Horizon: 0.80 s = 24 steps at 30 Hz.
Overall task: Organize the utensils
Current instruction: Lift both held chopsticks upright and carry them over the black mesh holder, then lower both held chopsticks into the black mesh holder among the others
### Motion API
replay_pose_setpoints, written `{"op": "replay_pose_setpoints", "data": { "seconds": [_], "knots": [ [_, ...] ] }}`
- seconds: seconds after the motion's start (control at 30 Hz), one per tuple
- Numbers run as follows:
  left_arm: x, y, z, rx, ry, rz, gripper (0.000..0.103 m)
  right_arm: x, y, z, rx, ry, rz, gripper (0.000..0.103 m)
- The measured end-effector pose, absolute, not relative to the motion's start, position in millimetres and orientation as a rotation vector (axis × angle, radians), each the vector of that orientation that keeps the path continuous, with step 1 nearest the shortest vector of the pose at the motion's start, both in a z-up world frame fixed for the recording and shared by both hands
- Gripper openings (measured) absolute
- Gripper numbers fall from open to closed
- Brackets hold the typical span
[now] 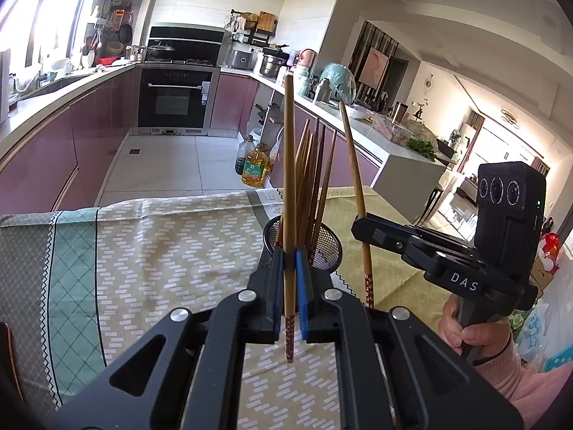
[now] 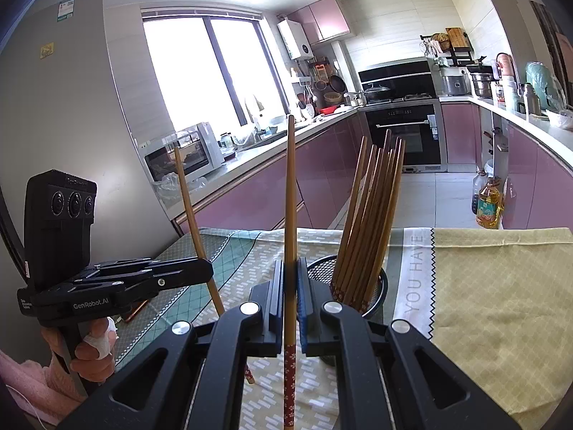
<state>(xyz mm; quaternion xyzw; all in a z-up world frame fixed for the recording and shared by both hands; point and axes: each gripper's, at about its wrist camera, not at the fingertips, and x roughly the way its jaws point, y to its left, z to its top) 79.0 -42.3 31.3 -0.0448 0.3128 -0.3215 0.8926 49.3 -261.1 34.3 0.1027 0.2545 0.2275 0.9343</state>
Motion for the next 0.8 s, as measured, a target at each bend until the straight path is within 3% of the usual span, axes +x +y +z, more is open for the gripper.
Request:
{"op": "replay_pose_setpoints", "data": {
  "seconds": [0.8],
  "knots": [
    [102.4,-65.9,63.4,-0.068,0.593,-0.688,0.007,79.0,-272.4,55.4,0.224,0.457,0.429,0.006]
  ]
}}
